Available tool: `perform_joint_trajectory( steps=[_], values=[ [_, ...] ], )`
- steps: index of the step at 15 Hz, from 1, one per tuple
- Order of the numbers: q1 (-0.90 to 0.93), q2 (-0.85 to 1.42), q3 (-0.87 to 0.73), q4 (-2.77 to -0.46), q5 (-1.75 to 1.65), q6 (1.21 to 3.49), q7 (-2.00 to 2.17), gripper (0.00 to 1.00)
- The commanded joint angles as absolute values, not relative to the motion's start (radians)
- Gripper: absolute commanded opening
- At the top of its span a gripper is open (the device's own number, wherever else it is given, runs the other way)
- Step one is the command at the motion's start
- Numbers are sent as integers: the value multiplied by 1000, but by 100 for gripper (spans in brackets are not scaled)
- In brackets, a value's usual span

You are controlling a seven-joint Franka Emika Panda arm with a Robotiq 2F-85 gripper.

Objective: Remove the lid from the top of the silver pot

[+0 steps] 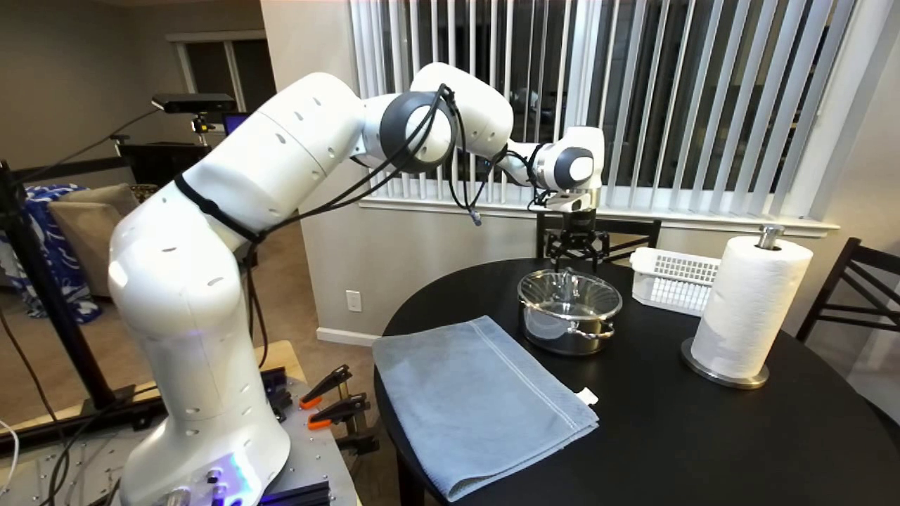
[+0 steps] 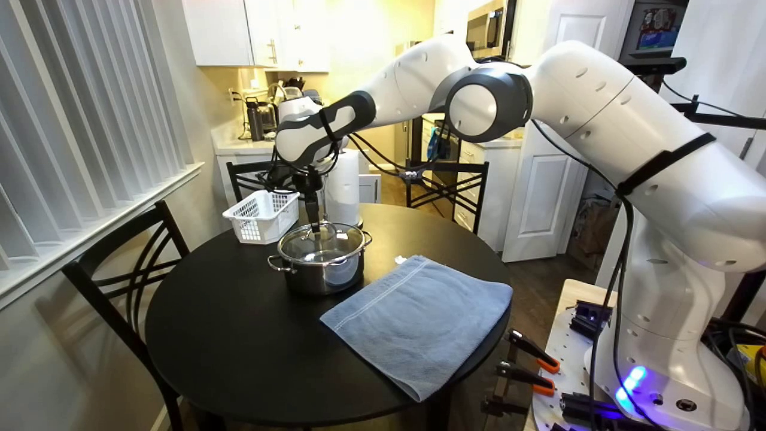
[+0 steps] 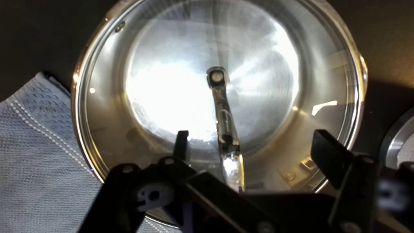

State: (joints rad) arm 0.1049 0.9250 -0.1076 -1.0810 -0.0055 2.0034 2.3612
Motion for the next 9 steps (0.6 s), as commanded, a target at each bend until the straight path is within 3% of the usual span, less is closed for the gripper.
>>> perform_joint_trajectory(
  steps=[1,9],
  values=[
    [95,873,-91,-1143,9,2001,2327,67],
    [98,851,-93,-1160,6,1998,2337,15]
  ],
)
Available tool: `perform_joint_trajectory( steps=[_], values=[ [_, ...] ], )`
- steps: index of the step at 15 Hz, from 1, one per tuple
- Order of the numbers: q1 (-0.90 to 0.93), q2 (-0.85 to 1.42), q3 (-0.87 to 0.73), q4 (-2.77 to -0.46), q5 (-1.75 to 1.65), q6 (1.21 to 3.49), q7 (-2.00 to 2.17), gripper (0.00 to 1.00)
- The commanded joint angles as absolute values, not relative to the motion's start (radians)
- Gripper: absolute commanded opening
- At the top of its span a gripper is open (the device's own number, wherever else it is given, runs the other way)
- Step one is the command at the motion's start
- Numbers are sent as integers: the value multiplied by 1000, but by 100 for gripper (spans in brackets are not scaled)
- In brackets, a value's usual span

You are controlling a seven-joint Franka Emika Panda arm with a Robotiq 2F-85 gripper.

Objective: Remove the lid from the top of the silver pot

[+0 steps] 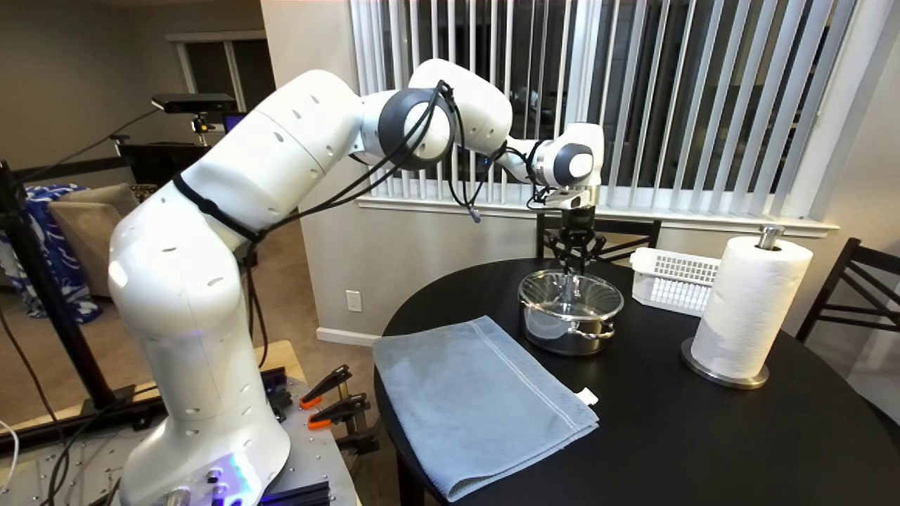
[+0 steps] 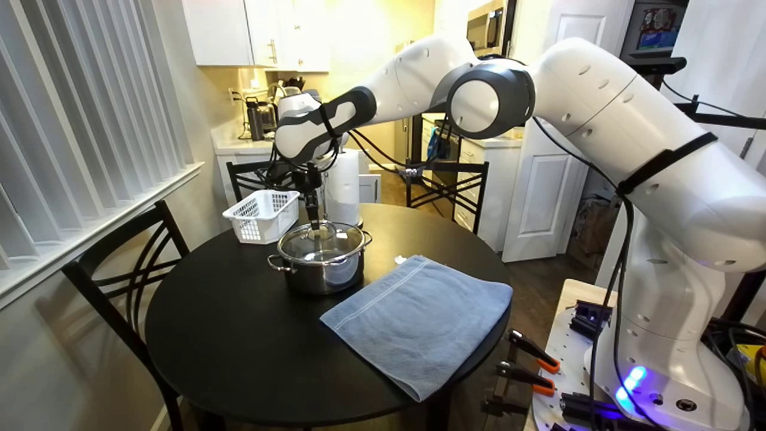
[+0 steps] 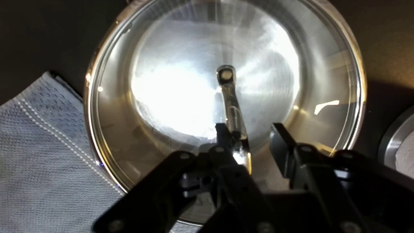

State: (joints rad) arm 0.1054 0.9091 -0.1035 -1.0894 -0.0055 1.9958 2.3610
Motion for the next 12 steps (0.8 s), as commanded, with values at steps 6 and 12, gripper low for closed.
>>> perform_joint_trajectory(
  steps=[6,12],
  values=[
    [105,809,-94,-1204,4,2002,2349,4],
    [128,710,-109,-1275,-21,2034,2368,4]
  ],
)
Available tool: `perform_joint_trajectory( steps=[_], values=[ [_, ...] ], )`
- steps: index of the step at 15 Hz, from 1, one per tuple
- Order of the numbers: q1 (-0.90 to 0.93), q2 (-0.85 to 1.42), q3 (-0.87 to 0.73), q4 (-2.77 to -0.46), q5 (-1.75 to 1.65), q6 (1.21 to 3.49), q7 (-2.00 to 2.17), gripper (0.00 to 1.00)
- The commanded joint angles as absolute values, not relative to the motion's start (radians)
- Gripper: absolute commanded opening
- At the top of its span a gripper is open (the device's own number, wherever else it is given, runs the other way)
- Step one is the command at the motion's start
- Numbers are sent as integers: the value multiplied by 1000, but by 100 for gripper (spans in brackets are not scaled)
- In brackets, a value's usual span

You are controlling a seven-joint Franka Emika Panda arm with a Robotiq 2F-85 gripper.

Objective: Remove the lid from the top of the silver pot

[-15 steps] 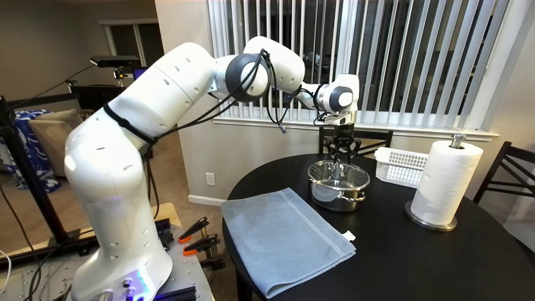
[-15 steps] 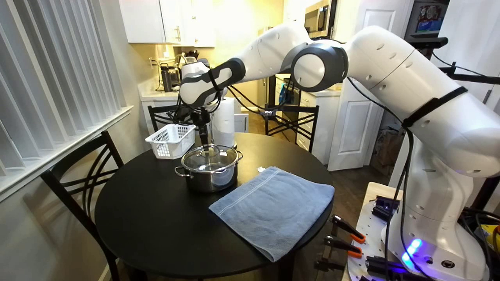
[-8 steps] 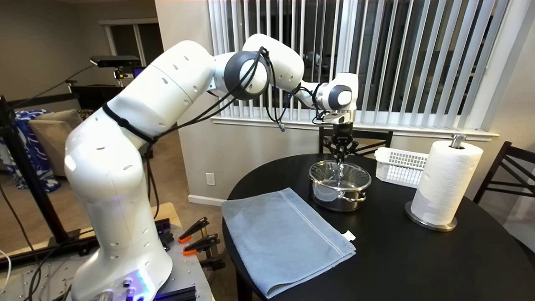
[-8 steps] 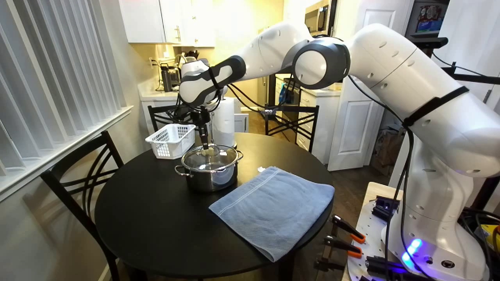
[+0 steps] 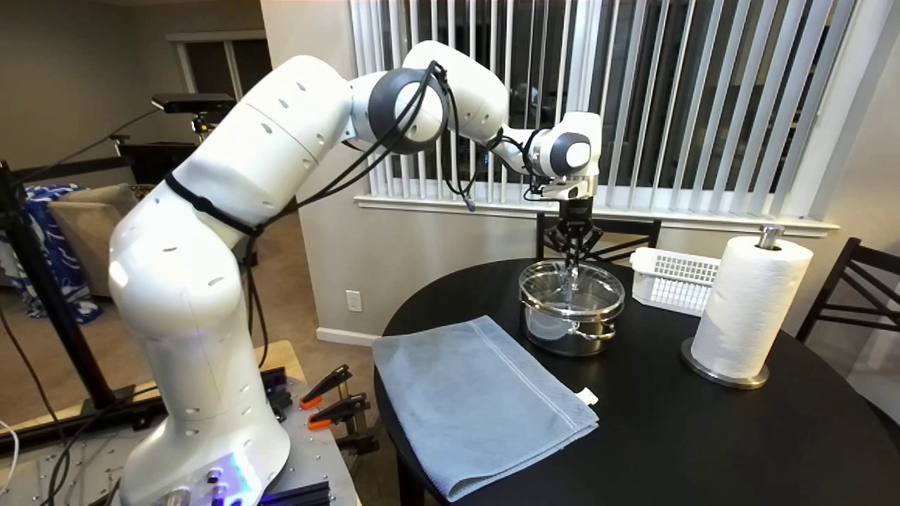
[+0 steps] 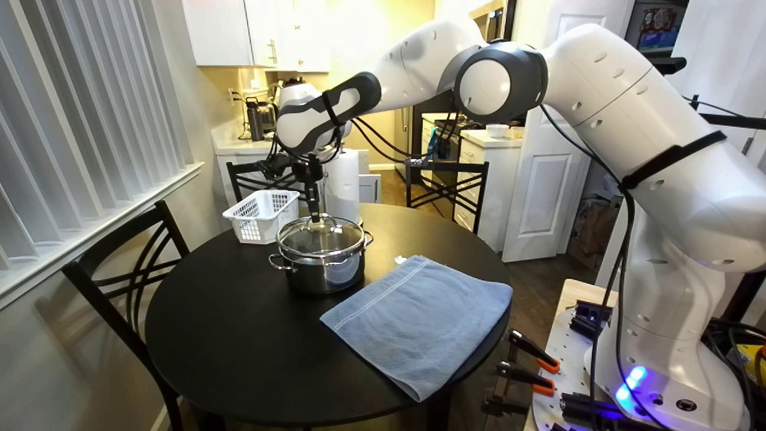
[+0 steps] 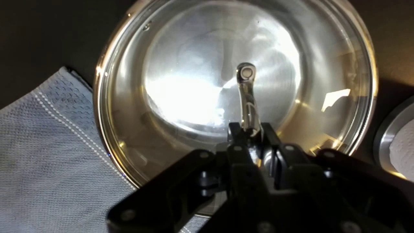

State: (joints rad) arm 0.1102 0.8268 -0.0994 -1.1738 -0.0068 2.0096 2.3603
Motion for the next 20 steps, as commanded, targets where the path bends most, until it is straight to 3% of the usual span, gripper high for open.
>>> perform_joint_trajectory(
  steps=[1,7,20],
  values=[
    [131,696,-109,-1281,-25,2030,2368,4],
    [168,631,-118,-1348,-103,2042,2374,4],
    [255,311,-104,-1970,-181,2447,2500,4]
  ],
)
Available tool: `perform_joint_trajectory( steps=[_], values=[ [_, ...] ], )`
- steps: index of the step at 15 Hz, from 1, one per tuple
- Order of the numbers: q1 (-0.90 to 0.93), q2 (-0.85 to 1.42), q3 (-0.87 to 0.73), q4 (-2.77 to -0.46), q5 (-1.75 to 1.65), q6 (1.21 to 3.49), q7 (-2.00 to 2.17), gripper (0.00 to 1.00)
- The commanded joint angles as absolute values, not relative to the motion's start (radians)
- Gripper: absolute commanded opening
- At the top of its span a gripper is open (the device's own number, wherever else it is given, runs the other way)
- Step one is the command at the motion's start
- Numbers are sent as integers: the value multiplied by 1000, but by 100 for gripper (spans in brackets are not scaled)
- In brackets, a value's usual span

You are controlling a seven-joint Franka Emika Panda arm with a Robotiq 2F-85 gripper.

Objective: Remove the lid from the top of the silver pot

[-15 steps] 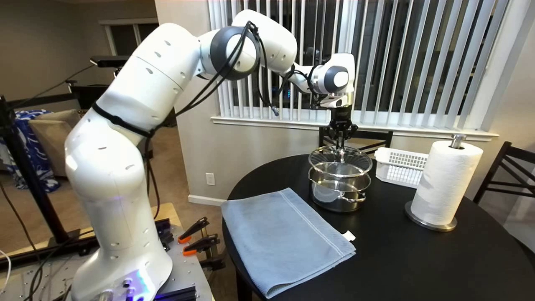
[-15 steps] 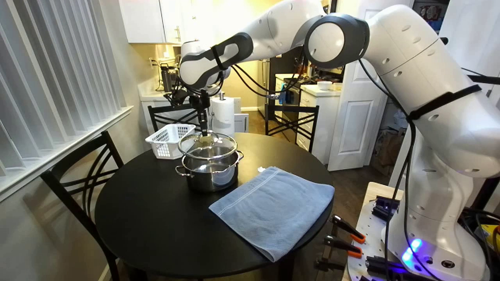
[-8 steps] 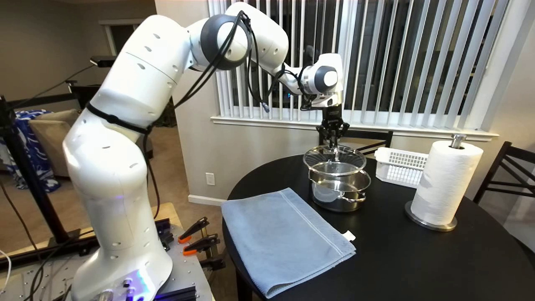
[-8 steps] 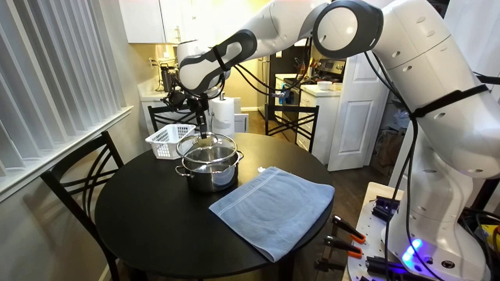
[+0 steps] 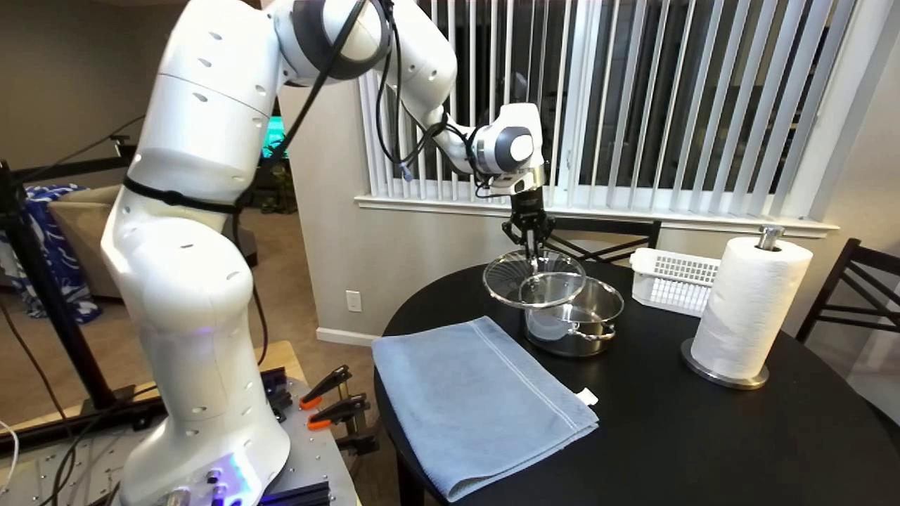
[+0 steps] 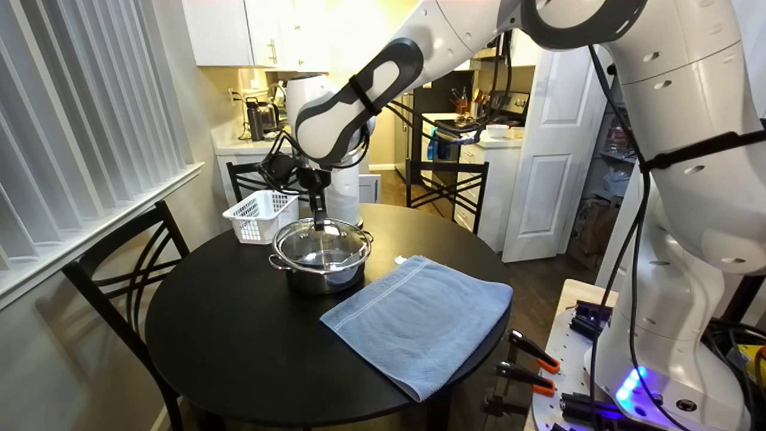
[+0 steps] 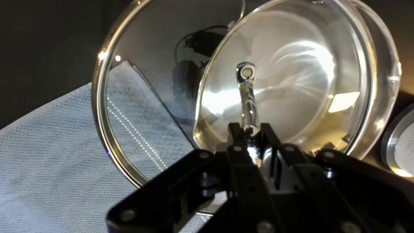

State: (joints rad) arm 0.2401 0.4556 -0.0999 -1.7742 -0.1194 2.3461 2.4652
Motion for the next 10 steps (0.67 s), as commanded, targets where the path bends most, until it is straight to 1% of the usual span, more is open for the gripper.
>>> perform_joint_trajectory(
  steps=[1,6,10],
  values=[
    [255,280,-104,-2023,-200,2474,2503,4],
    [223,170,-98,-2273,-261,2582,2481,4],
    [184,164,-93,-2370,-255,2641,2471,4]
  ],
)
